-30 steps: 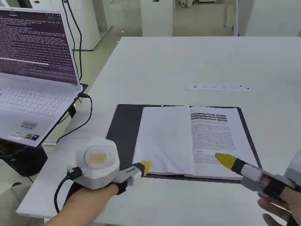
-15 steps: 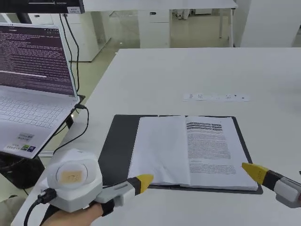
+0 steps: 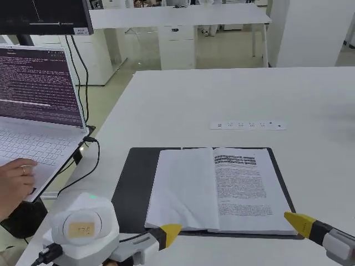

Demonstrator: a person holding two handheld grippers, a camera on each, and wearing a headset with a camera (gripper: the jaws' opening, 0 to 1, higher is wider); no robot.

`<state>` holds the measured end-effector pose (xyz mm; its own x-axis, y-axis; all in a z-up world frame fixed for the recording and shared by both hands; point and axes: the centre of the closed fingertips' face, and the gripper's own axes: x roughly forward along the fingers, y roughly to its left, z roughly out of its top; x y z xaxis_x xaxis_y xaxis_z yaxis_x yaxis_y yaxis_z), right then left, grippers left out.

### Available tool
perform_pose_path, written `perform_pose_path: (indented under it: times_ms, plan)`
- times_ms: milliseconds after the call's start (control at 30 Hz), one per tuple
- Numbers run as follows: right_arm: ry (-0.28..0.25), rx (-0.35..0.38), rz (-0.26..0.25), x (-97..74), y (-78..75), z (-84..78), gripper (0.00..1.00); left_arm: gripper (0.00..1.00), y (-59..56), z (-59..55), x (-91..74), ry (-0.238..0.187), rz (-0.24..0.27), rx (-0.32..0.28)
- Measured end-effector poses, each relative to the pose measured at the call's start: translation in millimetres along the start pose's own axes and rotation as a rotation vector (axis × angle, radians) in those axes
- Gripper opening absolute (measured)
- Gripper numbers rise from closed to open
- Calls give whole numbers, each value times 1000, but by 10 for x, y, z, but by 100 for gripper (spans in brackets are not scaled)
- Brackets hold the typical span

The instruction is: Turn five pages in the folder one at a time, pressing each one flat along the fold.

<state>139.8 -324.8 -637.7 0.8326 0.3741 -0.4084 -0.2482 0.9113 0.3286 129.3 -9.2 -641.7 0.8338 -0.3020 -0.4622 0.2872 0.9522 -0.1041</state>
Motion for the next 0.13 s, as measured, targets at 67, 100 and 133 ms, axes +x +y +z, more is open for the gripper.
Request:
perform_pose_path:
  times_ms: [67, 100, 133]
  plan:
    - [0, -4, -4, 0, -10, -2, 99, 99, 6, 11, -12, -3, 3, 2]
    - [1, -3, -3, -1, -15, -3, 99, 99, 17, 19, -12, -8, 5, 0]
    - [0, 0, -2, -1, -17, -2, 99, 99, 24, 23, -15, -10, 8, -2]
